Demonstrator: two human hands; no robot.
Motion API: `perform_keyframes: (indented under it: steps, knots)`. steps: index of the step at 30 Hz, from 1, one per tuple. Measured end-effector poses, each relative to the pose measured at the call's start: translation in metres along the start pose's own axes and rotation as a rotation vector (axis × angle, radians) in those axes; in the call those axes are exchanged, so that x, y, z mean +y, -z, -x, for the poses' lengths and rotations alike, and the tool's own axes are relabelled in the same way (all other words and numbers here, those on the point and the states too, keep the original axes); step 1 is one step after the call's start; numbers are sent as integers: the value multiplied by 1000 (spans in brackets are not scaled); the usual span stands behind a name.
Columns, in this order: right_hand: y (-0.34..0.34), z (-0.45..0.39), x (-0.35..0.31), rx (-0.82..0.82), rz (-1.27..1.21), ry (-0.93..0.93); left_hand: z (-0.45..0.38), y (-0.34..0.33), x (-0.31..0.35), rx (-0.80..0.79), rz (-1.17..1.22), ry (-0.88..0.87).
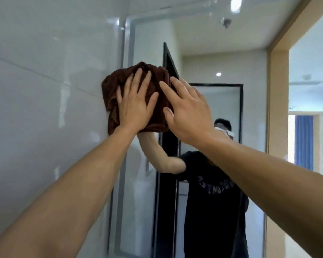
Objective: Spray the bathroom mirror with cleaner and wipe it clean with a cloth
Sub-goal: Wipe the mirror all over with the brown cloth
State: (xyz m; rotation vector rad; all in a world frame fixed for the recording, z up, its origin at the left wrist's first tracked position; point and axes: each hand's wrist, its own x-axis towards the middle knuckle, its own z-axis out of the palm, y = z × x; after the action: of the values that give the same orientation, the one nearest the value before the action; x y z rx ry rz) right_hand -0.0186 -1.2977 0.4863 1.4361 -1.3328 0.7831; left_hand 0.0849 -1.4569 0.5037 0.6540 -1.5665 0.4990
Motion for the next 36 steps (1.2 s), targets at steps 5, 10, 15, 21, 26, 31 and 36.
perform_keyframes:
  steps: [5, 10, 15, 21, 26, 31, 36]
  knots:
    - [-6, 65, -9, -43, -64, -12, 148, -7, -8, -95, -17, -14]
    - [-15, 112, -12, -126, -22, -13, 267, -20, -6, -165, -1, 143]
    - [-23, 145, -13, -202, 12, 9, 329, -26, 7, -225, -35, 292]
    - [-14, 144, 5, -170, 6, -6, 253, -17, 16, -187, -36, 206]
    - [7, 138, 21, -82, -30, -28, 121, -12, 60, -49, -21, 229]
    - [25, 147, 47, -13, -71, -65, 114, -19, 111, -14, 0, 197]
    - [18, 182, 46, -42, -92, -73, 205, -24, 108, -108, 1, 28]
